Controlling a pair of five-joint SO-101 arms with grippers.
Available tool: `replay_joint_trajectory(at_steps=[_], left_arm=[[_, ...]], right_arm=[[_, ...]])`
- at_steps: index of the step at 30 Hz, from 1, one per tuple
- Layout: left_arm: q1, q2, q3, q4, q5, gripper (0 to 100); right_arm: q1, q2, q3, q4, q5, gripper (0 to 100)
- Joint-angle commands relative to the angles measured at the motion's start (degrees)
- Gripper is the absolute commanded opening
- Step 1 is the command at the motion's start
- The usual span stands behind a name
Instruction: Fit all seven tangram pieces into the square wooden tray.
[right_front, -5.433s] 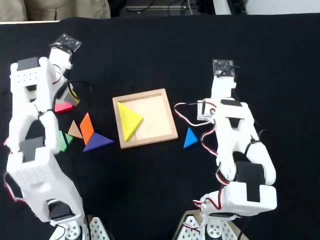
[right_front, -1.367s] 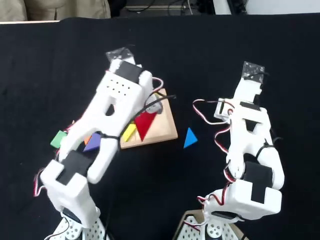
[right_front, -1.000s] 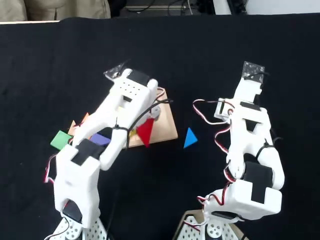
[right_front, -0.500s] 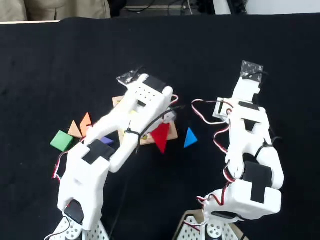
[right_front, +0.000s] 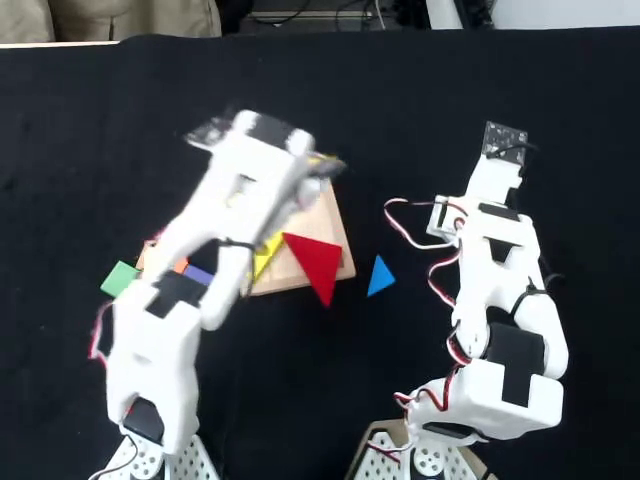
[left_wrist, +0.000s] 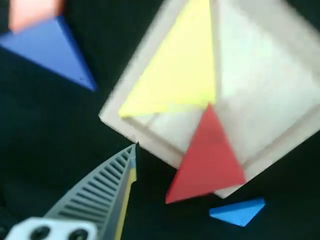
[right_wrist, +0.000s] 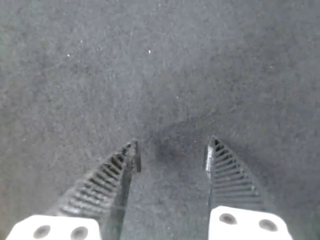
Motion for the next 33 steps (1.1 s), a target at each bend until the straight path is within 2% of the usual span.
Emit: replay_joint_trajectory(at_steps=[1,5,8,12,16,18,23,27,30,33], left_arm=[[-6.4,-9.8,-3.6,1.0,-4.0,69],[-11.7,-25.1,-0.5,1.1,-7.4,69],[-13.2,-37.9,5.6,1.1,-13.7,68],[-17.9,-51.1,14.0,0.6,-24.6,57],[-26.3,-54.9,21.2,0.2,-41.8,42],[-30.6,-54.9,24.9,-0.4,-47.3,35],[-43.1,-55.4,38.2,-10.0,-48.6,23],[-50.2,-54.9,51.5,-18.5,-49.6,20],[-52.4,-55.5,64.8,-29.8,-54.2,20],[-53.4,-55.6,73.5,-38.6,-54.5,20]], right_arm=[[-1.1,-0.4,-2.3,-0.3,-0.4,19.0],[-1.1,-0.9,-2.9,0.6,-0.5,0.5],[-1.2,-2.2,-3.3,2.0,-0.4,3.8],[-7.3,-7.3,-4.8,8.4,0.0,1.4],[-17.1,-13.4,-8.8,18.9,9.1,1.1],[-22.2,-14.0,-12.0,24.4,11.4,1.1],[-30.7,-8.5,-24.4,36.0,13.2,1.1],[-35.0,0.2,-34.2,41.5,14.1,1.1],[-36.2,8.0,-40.0,42.0,13.8,1.1],[-36.2,14.4,-46.0,42.5,13.7,1.1]])
